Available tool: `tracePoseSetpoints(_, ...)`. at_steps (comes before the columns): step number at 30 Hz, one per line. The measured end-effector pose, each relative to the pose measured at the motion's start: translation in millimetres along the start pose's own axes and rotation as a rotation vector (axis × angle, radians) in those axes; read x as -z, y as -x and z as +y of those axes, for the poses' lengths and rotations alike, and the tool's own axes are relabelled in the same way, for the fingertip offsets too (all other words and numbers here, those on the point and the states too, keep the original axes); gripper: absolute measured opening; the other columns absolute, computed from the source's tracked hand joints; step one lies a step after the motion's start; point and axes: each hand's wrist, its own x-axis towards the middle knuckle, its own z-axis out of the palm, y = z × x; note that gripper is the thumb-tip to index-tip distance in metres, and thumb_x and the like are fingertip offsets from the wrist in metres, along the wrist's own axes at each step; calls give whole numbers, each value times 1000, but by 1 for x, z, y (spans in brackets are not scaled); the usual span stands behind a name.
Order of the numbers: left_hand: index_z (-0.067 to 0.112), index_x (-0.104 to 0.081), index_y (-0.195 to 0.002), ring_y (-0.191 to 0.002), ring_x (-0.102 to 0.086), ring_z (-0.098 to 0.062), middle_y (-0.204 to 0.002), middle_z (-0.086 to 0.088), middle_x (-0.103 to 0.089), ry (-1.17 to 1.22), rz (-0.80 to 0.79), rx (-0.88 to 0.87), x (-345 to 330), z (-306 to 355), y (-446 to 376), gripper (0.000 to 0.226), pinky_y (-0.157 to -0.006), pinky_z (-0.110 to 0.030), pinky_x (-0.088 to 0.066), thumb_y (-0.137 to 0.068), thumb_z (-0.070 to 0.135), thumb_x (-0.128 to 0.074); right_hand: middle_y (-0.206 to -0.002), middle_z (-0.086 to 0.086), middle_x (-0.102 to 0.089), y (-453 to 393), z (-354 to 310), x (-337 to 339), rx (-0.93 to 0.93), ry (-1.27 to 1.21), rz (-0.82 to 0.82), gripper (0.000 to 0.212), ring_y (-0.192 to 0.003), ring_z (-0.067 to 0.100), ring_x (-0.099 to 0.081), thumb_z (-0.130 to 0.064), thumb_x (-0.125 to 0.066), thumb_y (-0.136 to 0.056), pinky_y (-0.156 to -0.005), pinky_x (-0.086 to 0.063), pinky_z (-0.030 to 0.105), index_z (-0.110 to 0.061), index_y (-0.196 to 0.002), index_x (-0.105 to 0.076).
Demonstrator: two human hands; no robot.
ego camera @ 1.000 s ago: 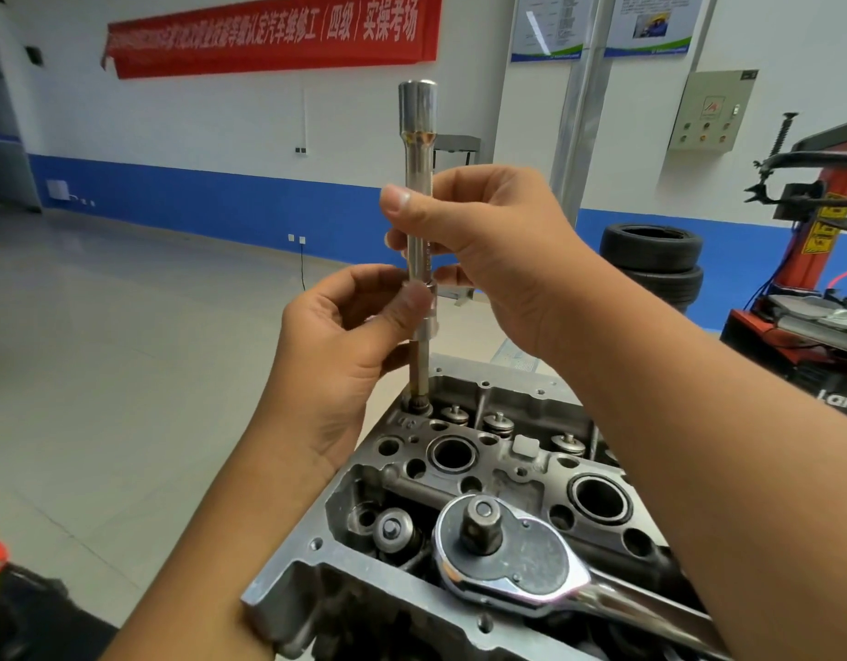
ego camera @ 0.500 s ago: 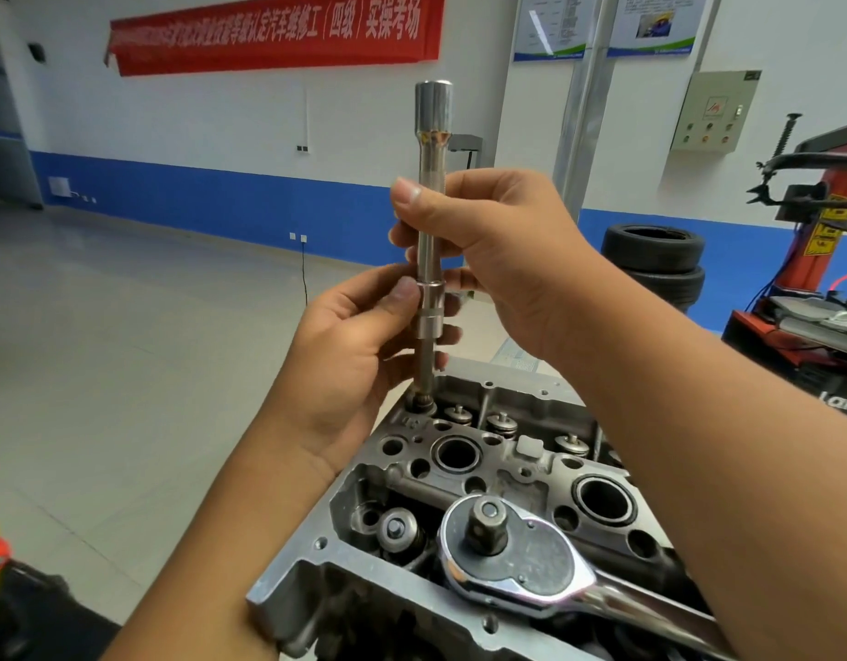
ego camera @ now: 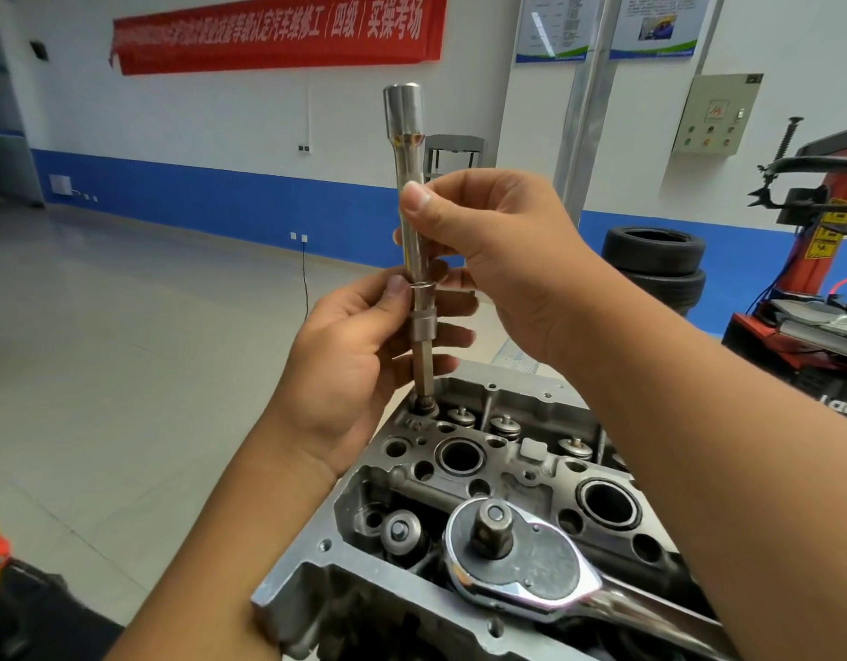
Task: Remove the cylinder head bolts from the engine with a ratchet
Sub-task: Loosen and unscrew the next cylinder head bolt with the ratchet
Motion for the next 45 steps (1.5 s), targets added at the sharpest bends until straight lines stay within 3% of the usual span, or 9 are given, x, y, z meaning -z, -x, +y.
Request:
tracePoseSetpoints(9, 24, -79, -86, -74, -72, -24, -78, -4, -74, -173, 165, -183, 0, -1, -1, 24, -68, -33, -59, -67, 34, -88, -86, 9, -79, 2, -3, 2, 60, 77, -40, 19, -89, 25, -76, -27, -80, -89, -67, -60, 23, -12, -82, -70)
tracePoseSetpoints(12, 22, -80, -97, -84, -74, -30, -95, -14, -77, -100, 70, -78, -1, -1, 0, 21, -69, -36, -60, -91, 38, -69, -86, 10, -78, 1, -3, 1, 27, 42, -31, 20, -78, 26, -72, -25, -73, -96, -69, -62, 35, -6, -90, -72)
tracePoseSetpoints(15, 20, -79, -105, -89, -75, -34, -105, -19, -75, -38, 30, -12, 0, 0, 0, 26, -70, -37, -61, -102, 26, -53, -86, 9, -78, 1, -4, 1, -18, 14, -31, 23, -76, 21, -68, -26, -67, -100, -67, -58, 31, -3, -99, -73)
tracePoseSetpoints(22, 25, -78, -81, -72, -72, -20, -79, -3, -74, -154, 169, -141, -2, -1, 0, 26, -64, -34, -59, -59, 35, -87, -78, 2, -77, 1, -4, 4, 58, 79, 40, 18, -82, 17, -76, -28, -81, -88, -82, -62, 44, -14, -82, -71)
tracePoseSetpoints(28, 17, -79, -98, -84, -75, -33, -99, -19, -76, -44, 30, 16, -2, 0, 1, 27, -69, -40, -62, -96, 29, -55, -81, 8, -77, 0, -5, 1, 20, 20, -9, 21, -72, 17, -69, -28, -70, -98, -67, -59, 28, -7, -94, -73)
tracePoseSetpoints(31, 18, -78, -98, -78, -74, -32, -93, -17, -76, -92, 66, -48, -4, -1, 1, 20, -68, -39, -63, -88, 29, -65, -82, 8, -77, 0, -6, 0, 3, 5, -30, 24, -72, 19, -69, -27, -67, -100, -65, -58, 24, -4, -100, -73)
tracePoseSetpoints(35, 10, -70, -101, -74, -71, -24, -82, -6, -72, -175, 181, -119, -1, -2, -1, 53, -66, -36, -60, -59, 37, -86, -83, 4, -79, 0, -3, 4, 25, 80, -11, 20, -76, 12, -74, -31, -77, -92, -72, -60, 32, -12, -92, -72)
tracePoseSetpoints(40, 15, -78, -104, -88, -74, -32, -101, -17, -77, -24, 41, -8, -1, -2, 0, 25, -73, -41, -62, -90, 30, -63, -84, 9, -78, 0, -3, 2, 42, 27, 2, 16, -72, 11, -73, -23, -74, -95, -67, -61, 28, -9, -90, -69)
tracePoseSetpoints(45, 12, -72, -110, -82, -73, -28, -94, -13, -76, -89, 85, -75, -2, -2, -1, 29, -71, -37, -62, -83, 23, -69, -84, 6, -79, 0, -4, 1, 31, 47, -4, 15, -76, 14, -74, -25, -72, -97, -77, -63, 39, -10, -94, -70)
